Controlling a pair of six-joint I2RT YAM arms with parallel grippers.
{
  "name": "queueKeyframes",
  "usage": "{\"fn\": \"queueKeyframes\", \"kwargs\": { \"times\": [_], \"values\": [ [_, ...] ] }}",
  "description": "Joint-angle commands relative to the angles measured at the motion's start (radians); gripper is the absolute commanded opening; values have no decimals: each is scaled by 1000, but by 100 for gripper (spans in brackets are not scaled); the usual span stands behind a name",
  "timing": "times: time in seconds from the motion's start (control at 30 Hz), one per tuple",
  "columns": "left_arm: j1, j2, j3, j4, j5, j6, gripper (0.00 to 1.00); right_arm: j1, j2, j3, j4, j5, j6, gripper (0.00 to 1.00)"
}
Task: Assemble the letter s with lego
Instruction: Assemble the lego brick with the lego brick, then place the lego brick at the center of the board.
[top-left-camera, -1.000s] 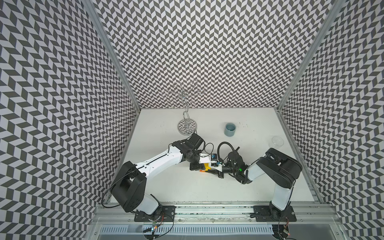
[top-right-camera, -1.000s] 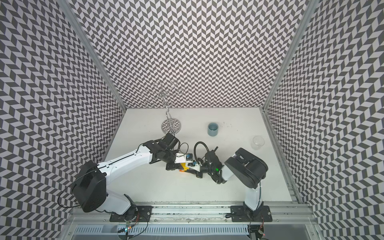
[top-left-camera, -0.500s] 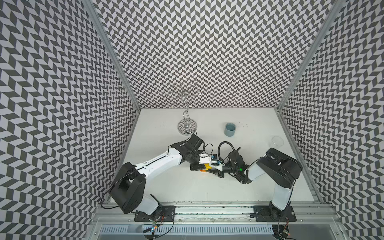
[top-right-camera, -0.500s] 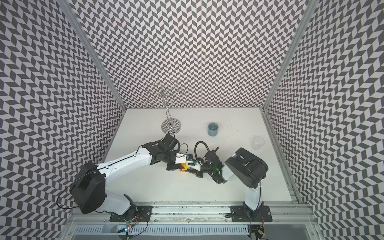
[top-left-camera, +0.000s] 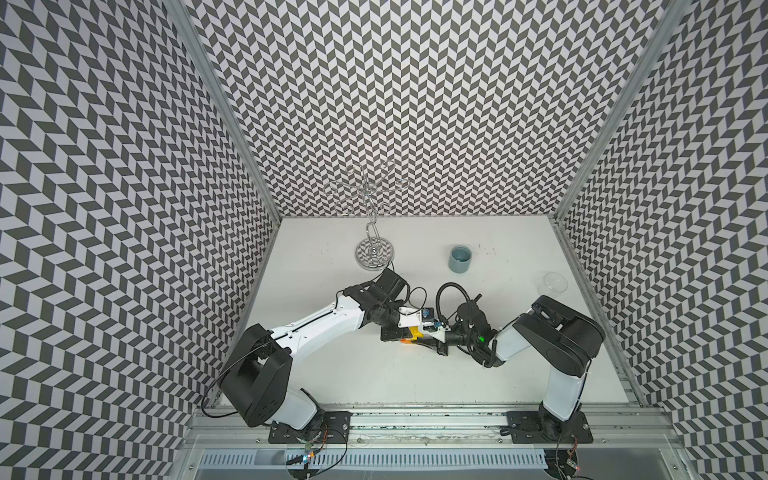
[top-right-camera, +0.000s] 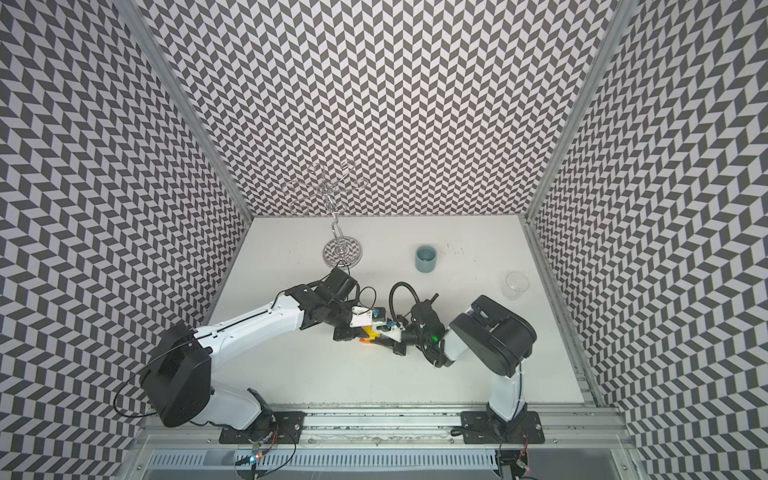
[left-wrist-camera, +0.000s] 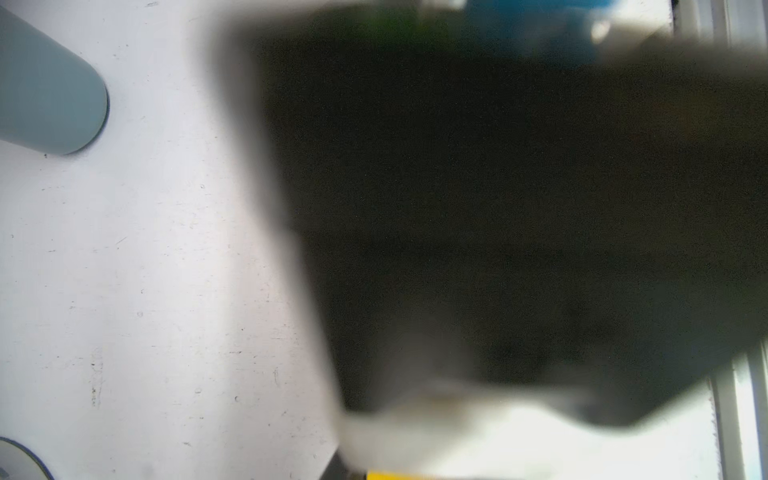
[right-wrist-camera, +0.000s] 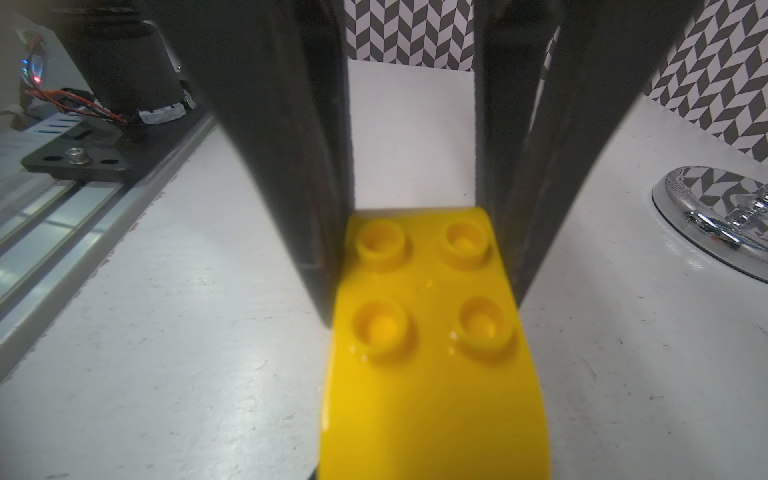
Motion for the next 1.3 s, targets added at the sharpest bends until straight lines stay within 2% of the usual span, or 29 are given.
{"fn": "queueKeyframes", "kwargs": {
  "times": [0.0, 0.23, 0.3, 0.33, 0.37, 0.53, 0.73, 0.97, 1.27],
  "values": [
    [-20, 54, -49, -50, -21, -40, 27, 2, 52, -21, -126, 85, -36, 20],
    [-5, 34, -39, -53, -15, -41, 47, 2, 54, -21, -129, 85, -39, 21],
    [-1, 30, -36, -53, -10, -41, 59, 4, 55, -19, -129, 84, -39, 21],
    [3, 26, -34, -50, -8, -42, 75, 4, 55, -19, -128, 84, -40, 21],
    [6, 23, -31, -50, -4, -42, 99, 2, 55, -19, -129, 85, -39, 21],
    [33, 0, -13, -53, 15, -51, 100, 3, 51, -19, -130, 86, -39, 21],
    [142, -92, 22, -36, 89, -103, 100, -8, 27, -22, -116, 68, -6, 21],
    [245, -174, 5, 111, 155, -303, 100, -41, -25, 16, -158, 28, 87, 20],
    [328, -240, -16, 290, 98, -637, 100, -71, -55, 122, -287, -49, 275, 21]
  ]
}}
